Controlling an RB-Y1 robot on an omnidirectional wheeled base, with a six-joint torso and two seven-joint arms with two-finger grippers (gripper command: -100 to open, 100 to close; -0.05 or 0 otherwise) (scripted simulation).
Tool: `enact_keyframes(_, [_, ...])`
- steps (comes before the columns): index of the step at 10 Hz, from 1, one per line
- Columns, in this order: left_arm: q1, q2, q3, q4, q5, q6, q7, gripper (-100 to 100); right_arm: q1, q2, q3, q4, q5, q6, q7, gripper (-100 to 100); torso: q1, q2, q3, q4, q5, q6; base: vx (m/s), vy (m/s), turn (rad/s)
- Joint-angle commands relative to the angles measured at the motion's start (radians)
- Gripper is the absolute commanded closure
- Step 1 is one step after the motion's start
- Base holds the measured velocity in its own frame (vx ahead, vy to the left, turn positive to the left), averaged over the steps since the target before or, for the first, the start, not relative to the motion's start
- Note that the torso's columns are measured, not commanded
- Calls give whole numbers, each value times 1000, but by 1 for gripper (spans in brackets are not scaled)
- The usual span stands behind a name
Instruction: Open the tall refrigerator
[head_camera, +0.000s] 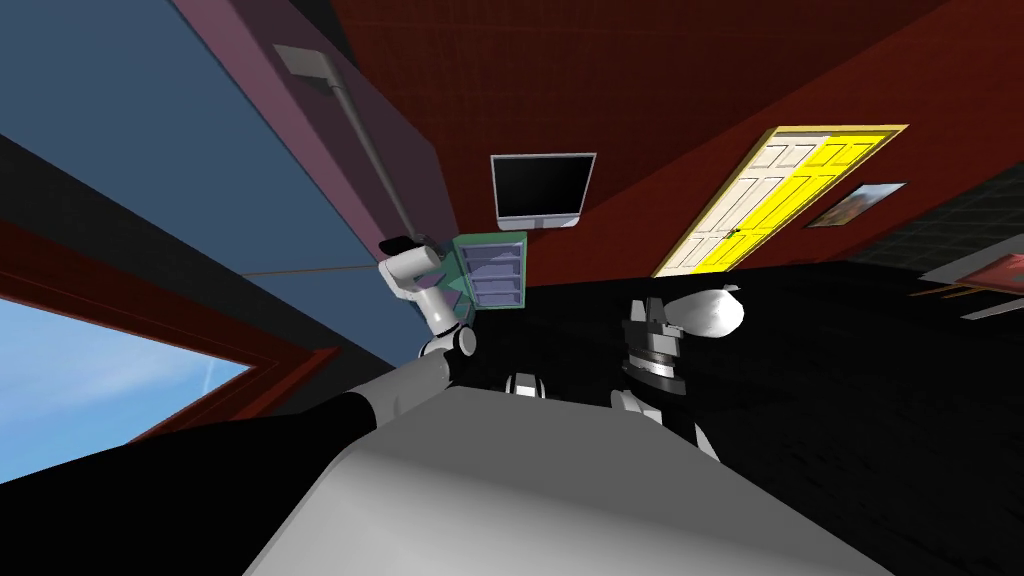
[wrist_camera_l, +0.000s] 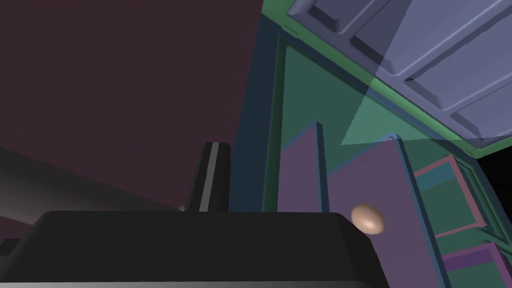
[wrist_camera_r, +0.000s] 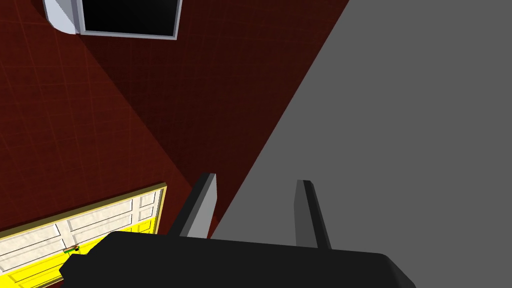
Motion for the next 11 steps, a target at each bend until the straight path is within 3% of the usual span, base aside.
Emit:
enact_keyframes(1, [2, 5, 13, -13, -26, 3, 4, 100, 0, 0, 0, 0, 0, 0, 0, 0, -2, 0, 0, 0, 0, 0, 157, -203, 18])
enact_keyframes(3, [6, 17, 38, -35, -71, 9, 11, 100, 0, 0, 0, 0, 0, 0, 0, 0, 5, 7, 4, 2, 2, -1, 168, -209, 27])
enact_keyframes(6, [7, 23, 51, -45, -93, 12, 15, 100, 0, 0, 0, 0, 0, 0, 0, 0, 5, 3, 2, 1, 2, 0, 182, -236, 13])
enact_keyframes(8, [11, 36, 76, -67, -138, 18, 21, 100, 0, 0, 0, 0, 0, 0, 0, 0, 5, 7, 5, 2, 2, 0, 165, -266, 23])
enact_keyframes(9, [11, 36, 76, -67, -138, 18, 21, 100, 0, 0, 0, 0, 0, 0, 0, 0, 4, 5, 4, 2, 1, 0, 169, -241, 21])
enact_keyframes(11, [14, 48, 101, -88, -182, 24, 28, 100, 0, 0, 0, 0, 0, 0, 0, 0, 6, 3, 2, 1, 2, 0, 248, -269, 25])
